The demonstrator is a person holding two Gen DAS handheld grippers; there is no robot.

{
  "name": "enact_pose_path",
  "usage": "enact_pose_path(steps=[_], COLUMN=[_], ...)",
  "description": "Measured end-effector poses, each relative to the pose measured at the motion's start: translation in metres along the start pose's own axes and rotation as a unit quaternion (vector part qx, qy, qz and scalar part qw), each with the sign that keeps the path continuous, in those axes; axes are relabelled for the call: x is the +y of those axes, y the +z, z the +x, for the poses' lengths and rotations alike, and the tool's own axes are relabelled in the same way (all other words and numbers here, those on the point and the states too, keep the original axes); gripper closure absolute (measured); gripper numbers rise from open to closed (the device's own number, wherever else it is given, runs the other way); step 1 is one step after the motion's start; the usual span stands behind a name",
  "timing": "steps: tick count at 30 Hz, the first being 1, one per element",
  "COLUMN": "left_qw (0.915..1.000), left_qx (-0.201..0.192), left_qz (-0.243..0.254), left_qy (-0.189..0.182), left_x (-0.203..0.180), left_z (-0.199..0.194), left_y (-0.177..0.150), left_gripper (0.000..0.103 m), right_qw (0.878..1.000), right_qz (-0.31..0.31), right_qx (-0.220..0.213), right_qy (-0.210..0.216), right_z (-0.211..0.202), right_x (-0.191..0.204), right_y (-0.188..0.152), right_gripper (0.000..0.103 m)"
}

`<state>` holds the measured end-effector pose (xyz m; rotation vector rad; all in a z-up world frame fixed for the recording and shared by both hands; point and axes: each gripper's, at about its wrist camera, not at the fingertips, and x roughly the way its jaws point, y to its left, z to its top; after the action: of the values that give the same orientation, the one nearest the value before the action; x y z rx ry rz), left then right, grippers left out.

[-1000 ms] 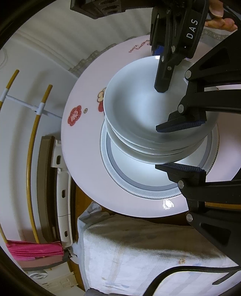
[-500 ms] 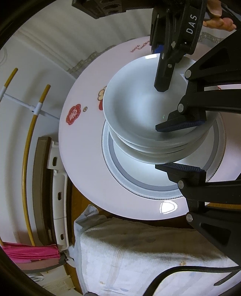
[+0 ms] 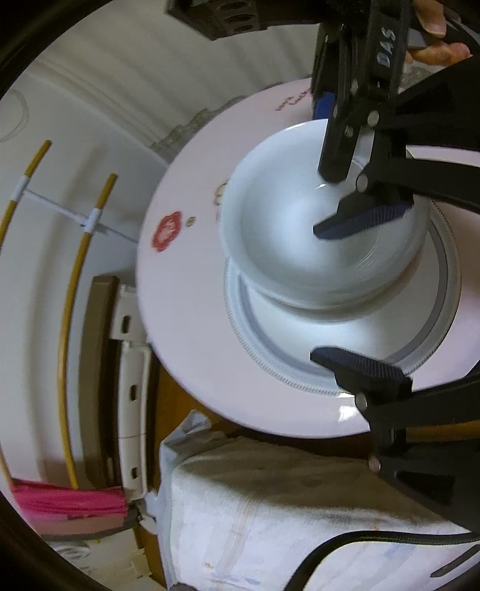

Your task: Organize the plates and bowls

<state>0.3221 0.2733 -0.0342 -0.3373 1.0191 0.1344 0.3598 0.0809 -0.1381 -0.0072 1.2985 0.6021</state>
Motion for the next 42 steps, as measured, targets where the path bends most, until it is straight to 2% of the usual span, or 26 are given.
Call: enact_pose_path(steps=[2,4,6,8,10,12,13,14,18,19,20,23,26,28,30,31,32,35,38,42], left_qw=[0.9997,0.9985,0.9958,0.993,0.9889,0.9841,0.9816,0.9778,0.9681,0.9661,0.9635,0.9549,0.9477,0.9437,0.938,0.9325,0.9272,0.9181,0.9173,0.9171], left_qx=[-0.023,-0.048,-0.083,-0.112,-0.144,-0.173,-0.184,-0.196,-0.218,-0.221,-0.226,-0.25,-0.274,-0.289,-0.305,-0.315,-0.325,-0.346,-0.347,-0.346], left_qz=[-0.001,-0.002,-0.003,0.004,0.017,0.039,0.053,0.071,0.114,0.121,0.128,0.141,0.144,0.141,0.147,0.158,0.169,0.178,0.179,0.187], left_qy=[0.01,0.026,0.038,0.037,0.032,0.016,0.003,-0.014,-0.049,-0.055,-0.063,-0.074,-0.076,-0.079,-0.076,-0.077,-0.076,-0.076,-0.08,-0.064], left_x=[0.001,0.002,0.0,-0.007,-0.019,-0.032,-0.04,-0.049,-0.071,-0.075,-0.079,-0.079,-0.073,-0.069,-0.067,-0.067,-0.067,-0.06,-0.048,-0.041], left_z=[-0.01,-0.022,-0.039,-0.053,-0.068,-0.081,-0.086,-0.091,-0.101,-0.102,-0.105,-0.118,-0.135,-0.145,-0.148,-0.153,-0.158,-0.168,-0.171,-0.175], left_y=[-0.004,-0.008,-0.015,-0.024,-0.034,-0.047,-0.053,-0.061,-0.086,-0.091,-0.096,-0.115,-0.135,-0.15,-0.163,-0.172,-0.182,-0.206,-0.223,-0.236], left_gripper=[0.035,0.033,0.03,0.023,0.019,0.013,0.008,0.004,0.003,0.003,0.002,0.001,0.001,0.001,0.001,0.001,0.001,0.001,0.001,0.001], right_qw=[1.0,0.998,0.997,0.994,0.989,0.984,0.982,0.978,0.963,0.955,0.955,0.943,0.923,0.901,0.886,0.869,0.869,0.85,0.839,0.836], right_qz=[0.014,0.034,0.04,0.047,0.054,0.057,0.057,0.057,0.067,0.075,0.075,0.085,0.091,0.096,0.089,0.09,0.09,0.106,0.118,0.124], right_qx=[-0.011,-0.043,-0.054,-0.091,-0.134,-0.167,-0.182,-0.199,-0.248,-0.268,-0.268,-0.295,-0.335,-0.377,-0.4,-0.422,-0.422,-0.454,-0.469,-0.472], right_qy=[0.012,0.031,0.034,0.025,0.017,0.002,-0.016,-0.039,-0.088,-0.103,-0.103,-0.13,-0.165,-0.192,-0.215,-0.243,-0.243,-0.245,-0.25,-0.252], right_z=[-0.009,-0.032,-0.04,-0.062,-0.084,-0.101,-0.108,-0.116,-0.136,-0.146,-0.146,-0.158,-0.169,-0.176,-0.178,-0.18,-0.18,-0.188,-0.19,-0.186], right_x=[-0.007,-0.019,-0.023,-0.031,-0.038,-0.041,-0.042,-0.041,-0.044,-0.044,-0.044,-0.043,-0.032,-0.018,-0.005,0.006,0.006,0.014,0.021,0.03], right_y=[-0.002,-0.007,-0.01,-0.018,-0.03,-0.042,-0.048,-0.057,-0.088,-0.105,-0.105,-0.128,-0.151,-0.17,-0.184,-0.199,-0.199,-0.223,-0.239,-0.252], right_gripper=[0.056,0.052,0.046,0.037,0.035,0.025,0.017,0.015,0.006,0.002,0.0,0.0,0.0,0.0,0.0,0.0,0.0,0.0,0.0,0.0])
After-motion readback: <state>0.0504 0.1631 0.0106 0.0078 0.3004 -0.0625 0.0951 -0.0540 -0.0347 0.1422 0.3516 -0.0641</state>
